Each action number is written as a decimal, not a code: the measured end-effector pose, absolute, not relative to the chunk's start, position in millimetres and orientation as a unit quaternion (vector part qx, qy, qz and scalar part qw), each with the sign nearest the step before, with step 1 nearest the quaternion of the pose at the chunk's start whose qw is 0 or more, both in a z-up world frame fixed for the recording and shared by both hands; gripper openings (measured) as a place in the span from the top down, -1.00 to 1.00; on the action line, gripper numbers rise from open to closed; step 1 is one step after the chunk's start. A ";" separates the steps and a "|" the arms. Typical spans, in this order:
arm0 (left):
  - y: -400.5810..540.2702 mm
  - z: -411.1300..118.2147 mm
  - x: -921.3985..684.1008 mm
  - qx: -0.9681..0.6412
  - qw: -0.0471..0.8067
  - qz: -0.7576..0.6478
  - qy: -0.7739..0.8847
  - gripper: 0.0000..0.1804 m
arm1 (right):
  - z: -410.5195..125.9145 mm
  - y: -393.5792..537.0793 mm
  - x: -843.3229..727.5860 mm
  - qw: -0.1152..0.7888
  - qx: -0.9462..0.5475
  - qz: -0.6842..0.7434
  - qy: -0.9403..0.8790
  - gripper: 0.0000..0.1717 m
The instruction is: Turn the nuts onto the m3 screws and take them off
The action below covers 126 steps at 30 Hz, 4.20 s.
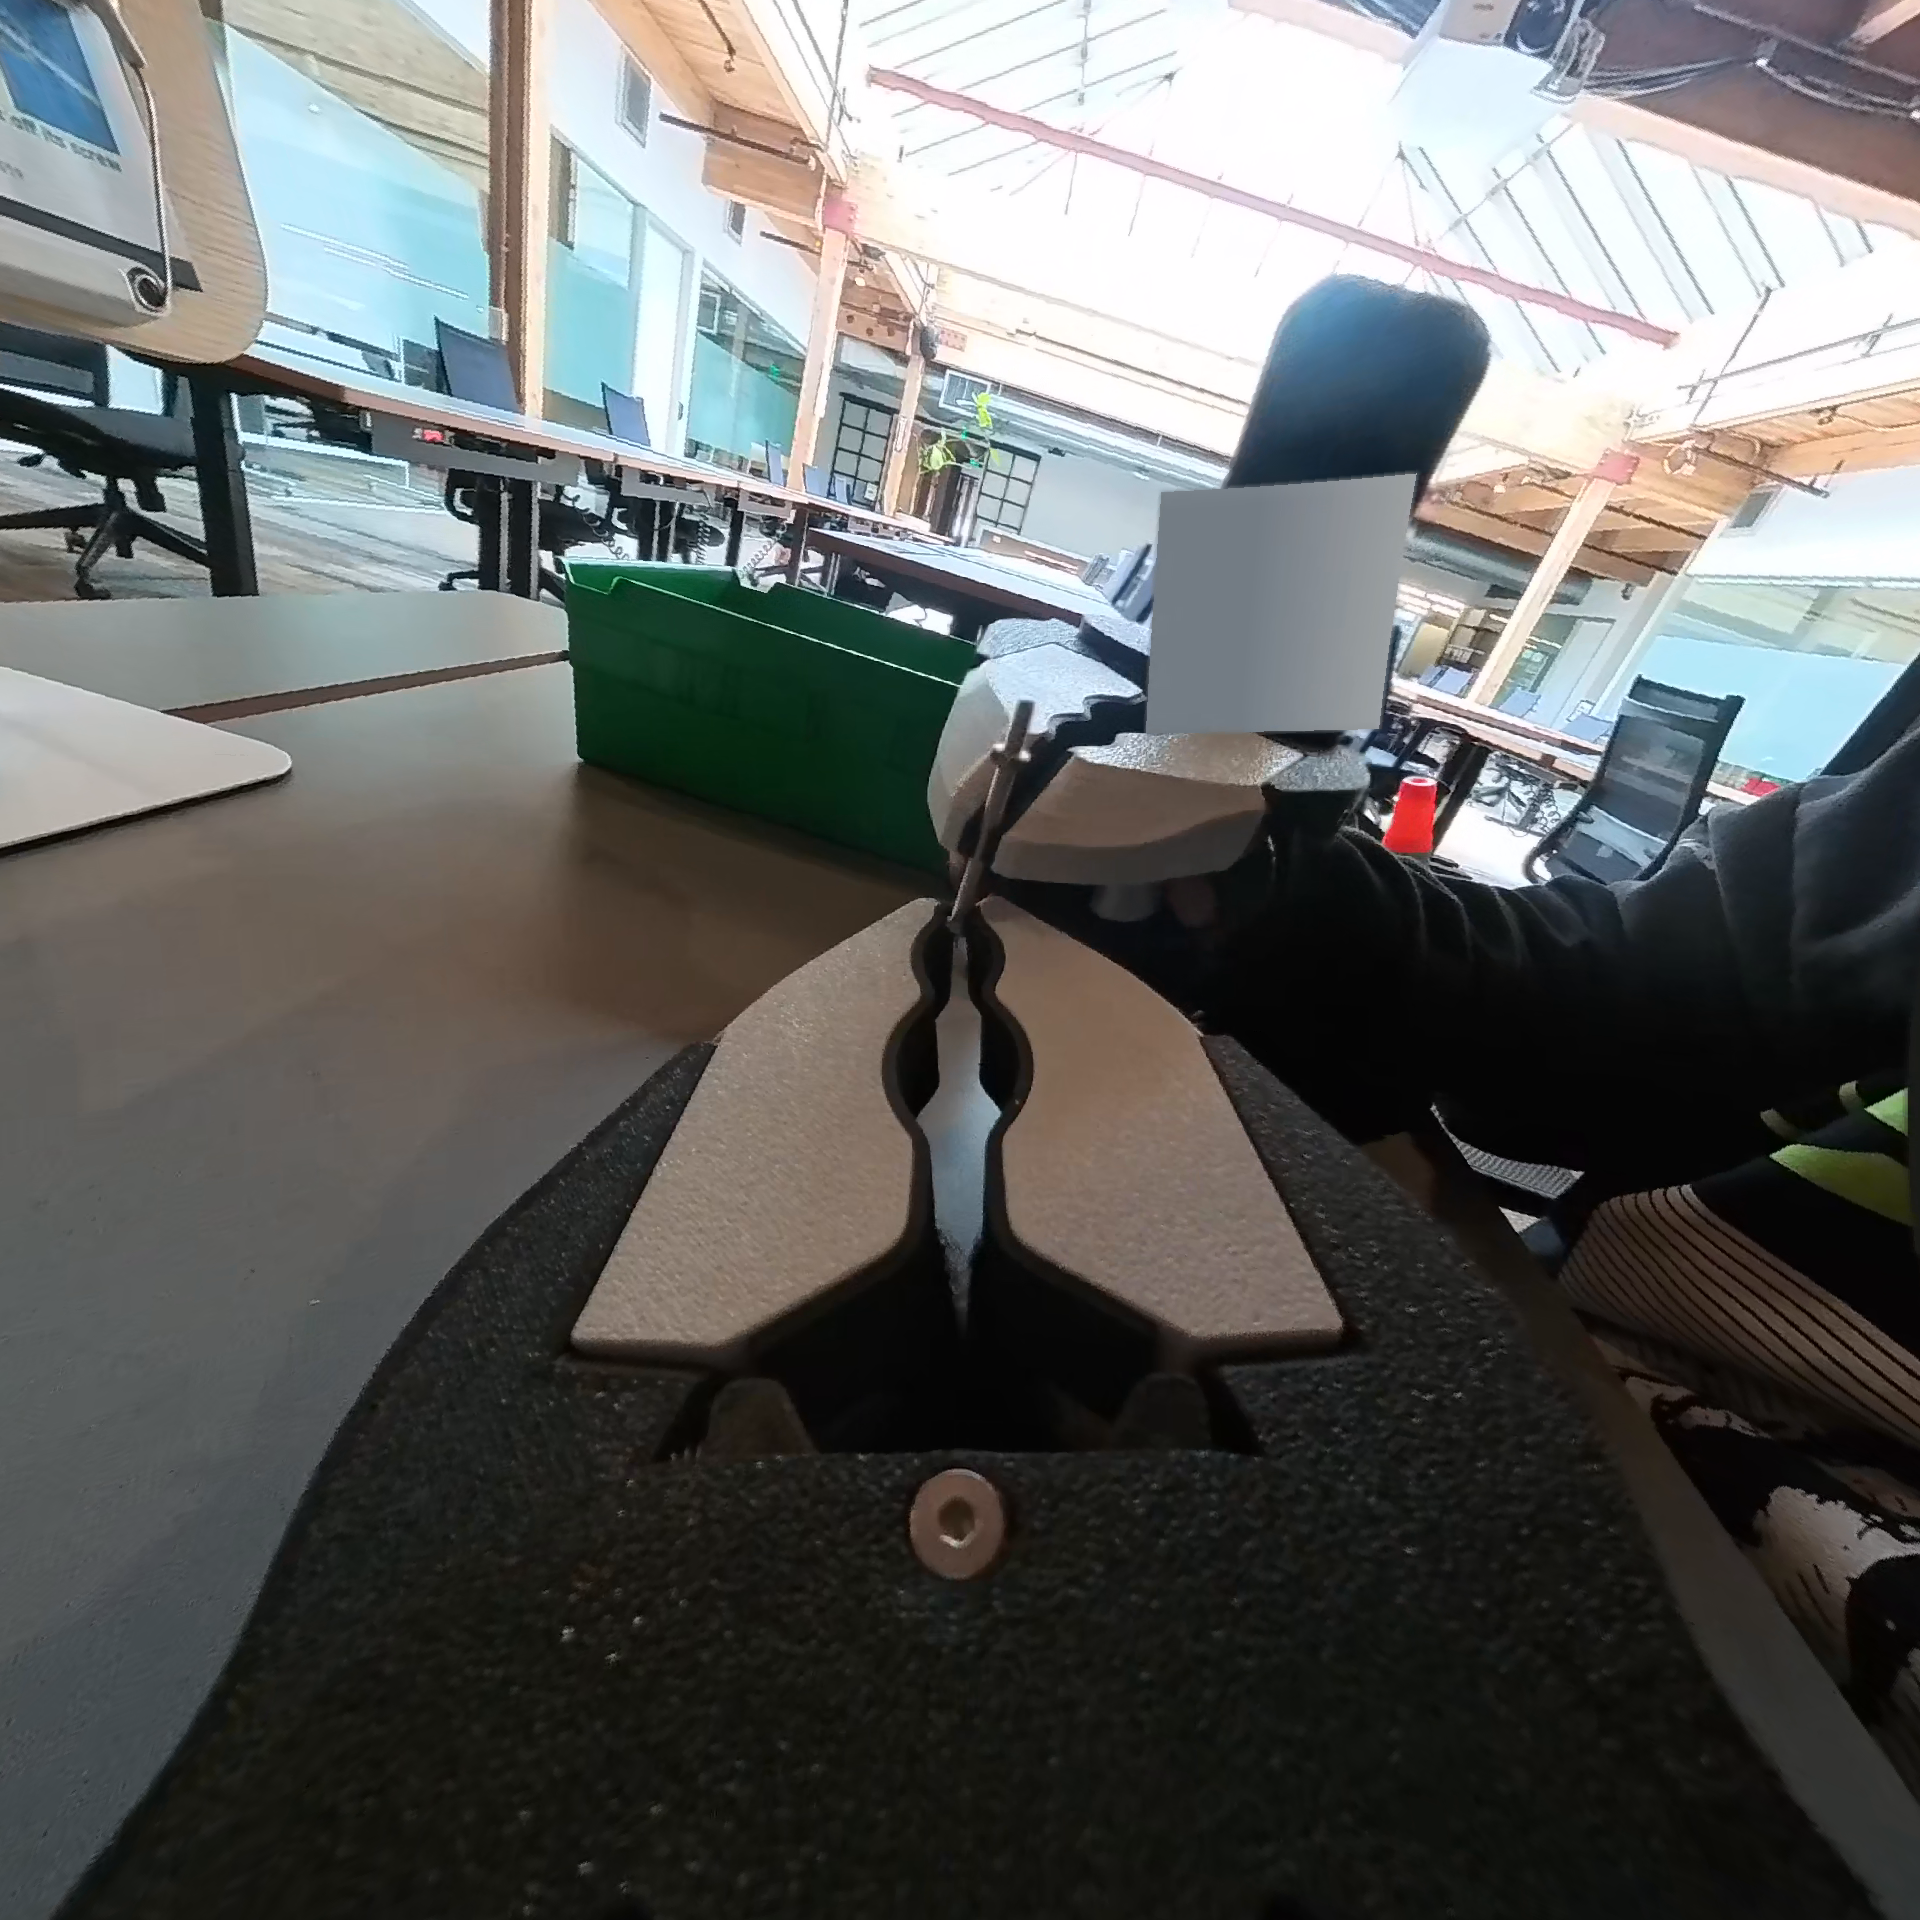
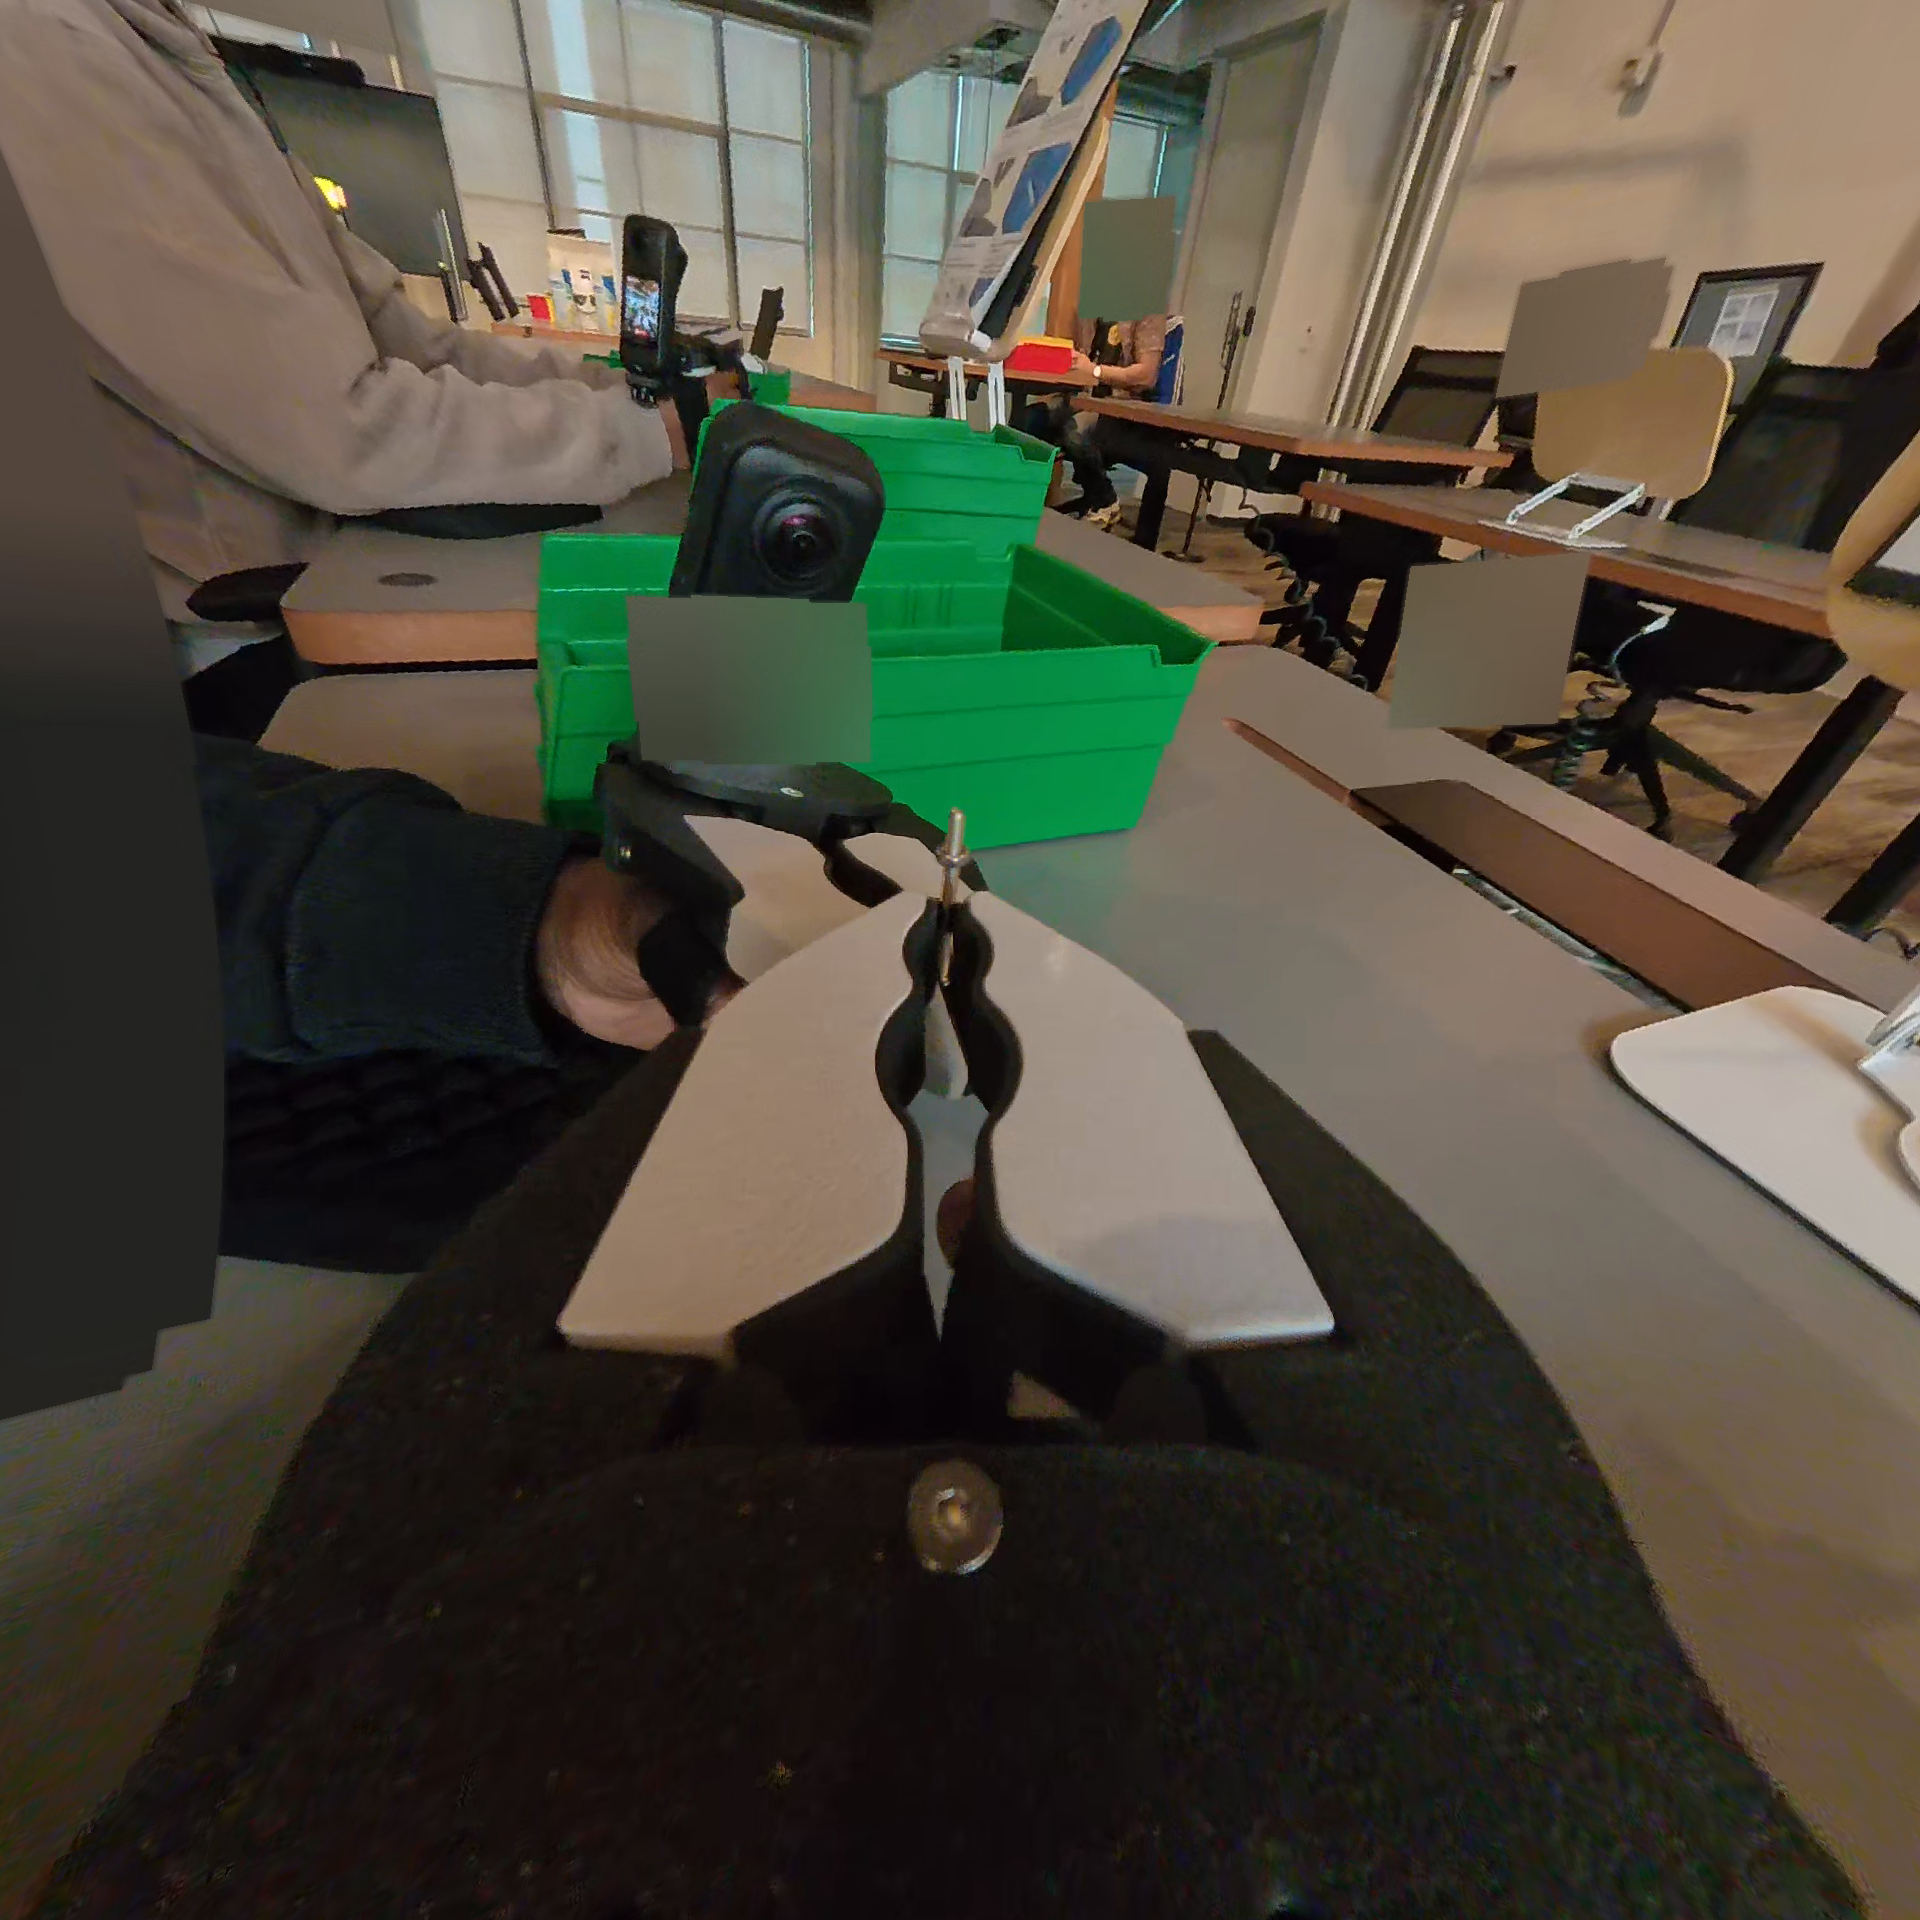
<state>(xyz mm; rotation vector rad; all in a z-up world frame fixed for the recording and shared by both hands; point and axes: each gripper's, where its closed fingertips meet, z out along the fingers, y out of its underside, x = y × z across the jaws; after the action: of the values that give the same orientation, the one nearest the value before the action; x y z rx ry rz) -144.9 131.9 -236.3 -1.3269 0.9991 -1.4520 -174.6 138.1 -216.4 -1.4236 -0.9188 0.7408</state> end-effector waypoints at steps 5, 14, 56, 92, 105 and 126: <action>134.6 -235.2 -144.5 -0.534 0.477 -0.561 0.414 0.90 | -214.2 137.0 -173.0 0.588 -0.622 0.342 -0.388 0.99; 142.9 -235.2 -147.6 -0.547 0.509 -0.529 0.404 0.44 | -195.4 149.6 -146.0 0.608 -0.639 0.319 -0.347 0.99; 164.1 -224.9 -157.6 -0.541 0.597 -0.454 0.381 -0.26 | -251.0 172.7 183.5 0.183 -0.973 -0.011 -0.141 0.98; 163.5 -232.8 -152.6 -0.546 0.585 -0.448 0.399 -0.22 | -282.4 199.7 234.6 0.241 -0.970 -0.041 -0.018 0.69; 161.1 -232.8 -151.0 -0.543 0.580 -0.455 0.402 -0.16 | -92.5 164.3 -43.3 0.702 -0.618 0.232 -0.268 0.58; 160.7 -224.9 -159.5 -0.532 0.580 -0.487 0.379 0.06 | -202.5 153.4 -118.1 0.710 -0.577 0.292 -0.278 0.58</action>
<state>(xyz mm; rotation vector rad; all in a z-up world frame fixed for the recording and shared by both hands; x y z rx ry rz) -159.5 160.7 -224.9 -1.2440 0.8865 -1.1374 -118.1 153.4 -202.5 -1.2803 -0.6173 0.6473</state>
